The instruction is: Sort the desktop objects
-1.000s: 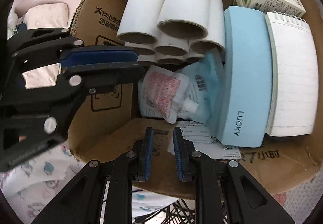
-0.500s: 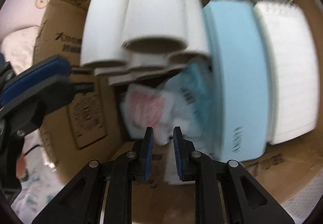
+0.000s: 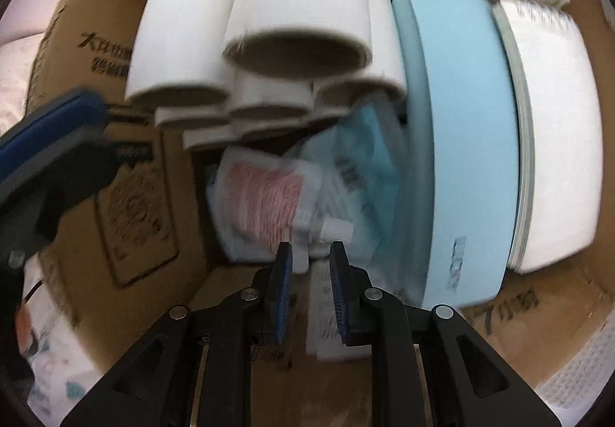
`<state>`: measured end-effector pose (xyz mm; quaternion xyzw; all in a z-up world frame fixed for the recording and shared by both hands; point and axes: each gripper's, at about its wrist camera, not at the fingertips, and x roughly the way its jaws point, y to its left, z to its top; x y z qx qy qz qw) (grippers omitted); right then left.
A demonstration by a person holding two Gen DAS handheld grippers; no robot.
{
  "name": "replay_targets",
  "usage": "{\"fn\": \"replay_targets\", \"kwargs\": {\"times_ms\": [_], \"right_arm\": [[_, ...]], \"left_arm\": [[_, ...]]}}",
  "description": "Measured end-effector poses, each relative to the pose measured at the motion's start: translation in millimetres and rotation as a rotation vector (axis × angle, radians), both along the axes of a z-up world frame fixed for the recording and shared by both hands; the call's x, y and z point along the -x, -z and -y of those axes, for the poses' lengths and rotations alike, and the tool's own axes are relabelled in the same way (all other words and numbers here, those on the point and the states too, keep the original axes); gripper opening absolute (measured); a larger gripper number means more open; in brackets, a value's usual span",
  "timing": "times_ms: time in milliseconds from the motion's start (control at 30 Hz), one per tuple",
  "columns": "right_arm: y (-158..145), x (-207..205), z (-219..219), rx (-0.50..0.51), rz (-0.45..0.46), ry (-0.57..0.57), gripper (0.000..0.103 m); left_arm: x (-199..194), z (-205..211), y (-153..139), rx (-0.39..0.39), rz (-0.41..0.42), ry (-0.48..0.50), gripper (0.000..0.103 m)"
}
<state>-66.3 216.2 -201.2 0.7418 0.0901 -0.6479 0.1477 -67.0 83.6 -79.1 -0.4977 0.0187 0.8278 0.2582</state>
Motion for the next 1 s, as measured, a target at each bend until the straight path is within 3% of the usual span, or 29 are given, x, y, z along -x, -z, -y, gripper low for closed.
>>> {"fn": "replay_targets", "kwargs": {"times_ms": [100, 200, 367, 467, 733, 800, 1000], "right_arm": [[-3.6, 3.3, 6.8, -0.043, -0.091, -0.015, 0.016], [-10.8, -2.9, 9.1, -0.025, -0.093, -0.008, 0.016], [-36.5, -23.6, 16.1, -0.065, -0.198, -0.041, 0.016], [-56.3, -38.0, 21.3, -0.059, -0.284, -0.046, 0.016], [-105.6, -73.0, 15.7, -0.028, -0.567, 0.078, 0.016], [-113.0, -49.4, 11.4, -0.033, -0.595, 0.105, 0.018], [-100.0, -72.0, -11.9, -0.021, -0.612, 0.167, 0.036]], "left_arm": [[-0.1, 4.5, 1.7, -0.004, 0.010, -0.014, 0.012], [-1.1, 8.3, 2.9, -0.012, 0.017, -0.025, 0.014], [-8.0, 9.5, -1.1, 0.011, -0.026, -0.053, 0.048], [-14.2, 11.3, -6.6, 0.010, -0.055, -0.080, 0.055], [-30.6, 24.6, -19.7, -0.036, -0.106, -0.151, 0.067], [-33.9, 29.7, -20.9, -0.034, -0.103, -0.172, 0.067], [-53.9, 43.4, -29.8, -0.032, -0.143, -0.220, 0.070]]}}
